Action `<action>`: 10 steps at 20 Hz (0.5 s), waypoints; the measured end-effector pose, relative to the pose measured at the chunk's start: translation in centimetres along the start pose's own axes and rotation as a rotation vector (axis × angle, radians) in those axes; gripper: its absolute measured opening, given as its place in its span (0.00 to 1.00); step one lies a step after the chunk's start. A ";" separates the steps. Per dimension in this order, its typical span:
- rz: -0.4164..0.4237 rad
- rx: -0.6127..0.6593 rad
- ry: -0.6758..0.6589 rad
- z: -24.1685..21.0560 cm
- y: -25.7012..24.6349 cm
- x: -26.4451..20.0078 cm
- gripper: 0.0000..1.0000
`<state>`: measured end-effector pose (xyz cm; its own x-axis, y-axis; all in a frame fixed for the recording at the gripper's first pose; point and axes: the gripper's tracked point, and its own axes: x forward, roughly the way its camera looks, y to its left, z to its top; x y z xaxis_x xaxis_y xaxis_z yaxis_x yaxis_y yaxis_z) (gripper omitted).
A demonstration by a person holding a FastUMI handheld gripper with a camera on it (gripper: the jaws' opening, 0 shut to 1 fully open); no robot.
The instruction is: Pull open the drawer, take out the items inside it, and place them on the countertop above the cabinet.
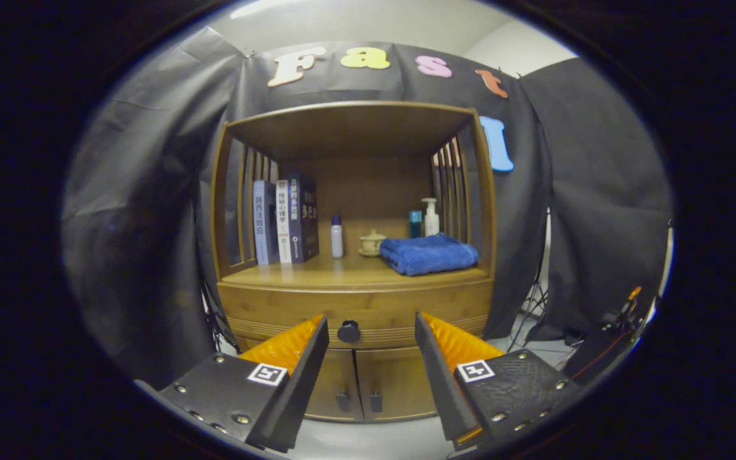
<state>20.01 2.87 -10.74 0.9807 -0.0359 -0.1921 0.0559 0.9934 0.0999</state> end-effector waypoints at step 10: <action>0.054 0.060 0.158 -7.5 2.3 11.8 0.66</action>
<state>30.36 5.59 -20.10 0.9414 0.0390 -0.3350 0.0201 0.9850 0.1714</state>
